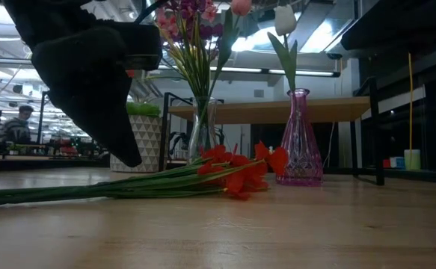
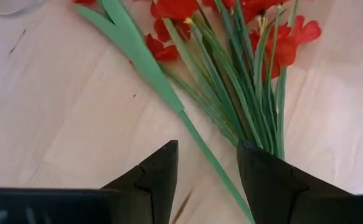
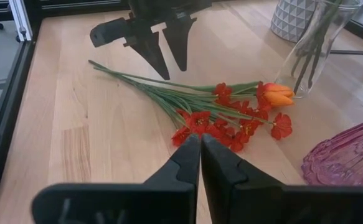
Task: Pick and place flowers into a vace then onto a shelf
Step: Put the orange tulip into the purple vase
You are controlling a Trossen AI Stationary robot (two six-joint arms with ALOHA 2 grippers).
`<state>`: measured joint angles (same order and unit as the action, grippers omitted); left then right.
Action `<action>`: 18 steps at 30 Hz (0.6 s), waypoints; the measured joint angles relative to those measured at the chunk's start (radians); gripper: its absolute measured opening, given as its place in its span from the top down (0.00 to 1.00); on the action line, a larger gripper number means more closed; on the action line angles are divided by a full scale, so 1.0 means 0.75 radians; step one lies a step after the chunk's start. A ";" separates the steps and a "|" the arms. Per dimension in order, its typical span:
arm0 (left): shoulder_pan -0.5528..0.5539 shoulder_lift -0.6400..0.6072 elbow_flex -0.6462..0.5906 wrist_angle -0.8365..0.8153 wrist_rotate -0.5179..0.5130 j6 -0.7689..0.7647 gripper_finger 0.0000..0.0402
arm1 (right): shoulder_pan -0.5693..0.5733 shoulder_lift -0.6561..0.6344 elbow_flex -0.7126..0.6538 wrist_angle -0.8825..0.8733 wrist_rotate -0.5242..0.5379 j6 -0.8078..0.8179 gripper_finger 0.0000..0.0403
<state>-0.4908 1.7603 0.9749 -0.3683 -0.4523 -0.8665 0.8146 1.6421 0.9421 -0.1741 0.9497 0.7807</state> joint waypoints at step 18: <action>-0.008 0.095 0.003 0.002 0.054 -0.031 0.66 | 0.000 0.000 0.000 0.008 0.000 0.000 0.95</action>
<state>-0.4969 1.8317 0.9768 -0.3666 -0.4114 -0.8894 0.8146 1.6421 0.9421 -0.1684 0.9497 0.7808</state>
